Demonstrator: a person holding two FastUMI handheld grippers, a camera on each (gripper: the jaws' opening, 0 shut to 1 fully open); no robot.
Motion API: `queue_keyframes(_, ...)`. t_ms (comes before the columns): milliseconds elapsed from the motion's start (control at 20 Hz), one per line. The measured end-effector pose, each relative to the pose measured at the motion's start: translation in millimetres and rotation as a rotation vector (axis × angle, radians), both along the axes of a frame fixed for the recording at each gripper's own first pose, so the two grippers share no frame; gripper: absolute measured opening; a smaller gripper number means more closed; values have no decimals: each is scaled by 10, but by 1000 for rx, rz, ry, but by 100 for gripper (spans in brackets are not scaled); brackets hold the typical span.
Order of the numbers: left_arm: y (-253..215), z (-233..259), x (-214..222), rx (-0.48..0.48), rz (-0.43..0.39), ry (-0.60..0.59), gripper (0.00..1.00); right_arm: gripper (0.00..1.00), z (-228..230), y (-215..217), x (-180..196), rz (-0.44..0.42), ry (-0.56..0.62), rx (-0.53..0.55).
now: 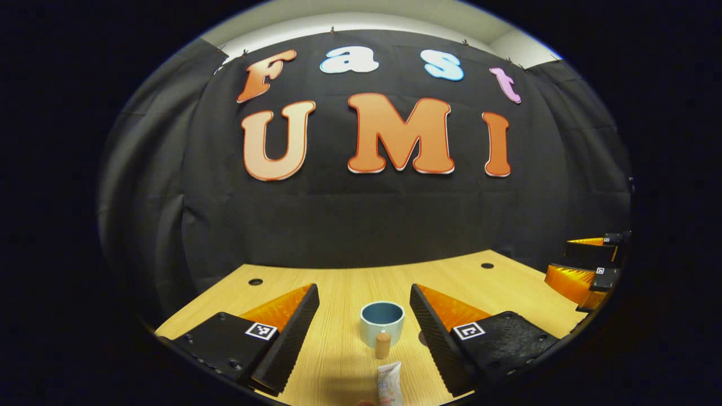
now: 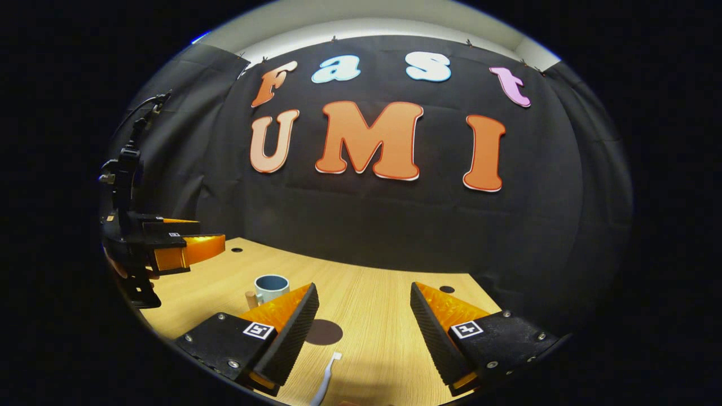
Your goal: Put the toothbrush and toothpaste on the desktop into the cup, then pick up the cup and place it on the coaster on the desktop.
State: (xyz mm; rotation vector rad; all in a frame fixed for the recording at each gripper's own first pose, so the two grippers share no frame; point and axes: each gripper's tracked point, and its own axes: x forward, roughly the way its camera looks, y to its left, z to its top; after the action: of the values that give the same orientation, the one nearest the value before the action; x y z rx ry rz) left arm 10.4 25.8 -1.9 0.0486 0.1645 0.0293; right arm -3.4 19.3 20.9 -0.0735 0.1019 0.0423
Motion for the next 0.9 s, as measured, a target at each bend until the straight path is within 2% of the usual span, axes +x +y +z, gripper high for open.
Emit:
queue_keyframes(200, -31, -373, 14, -17, -26, 153, 97, 98, -407, 50, 14, 2, 160, 26)
queue_keyframes(350, -56, -641, 13, -15, -31, 239, 97, 98, -815, 178, 13, 51, 300, 35)
queue_keyframes(500, -135, -946, -23, -38, -50, 322, 98, 96, -1272, 229, -21, 59, 441, 60)
queue_keyframes(750, -108, -1396, -74, -50, -36, 476, 100, 92, -1634, 234, -73, 40, 556, 40)
queue_keyframes(900, -113, -1636, -173, -77, -42, 569, 99, 85, -1864, 274, -131, 46, 636, 20)
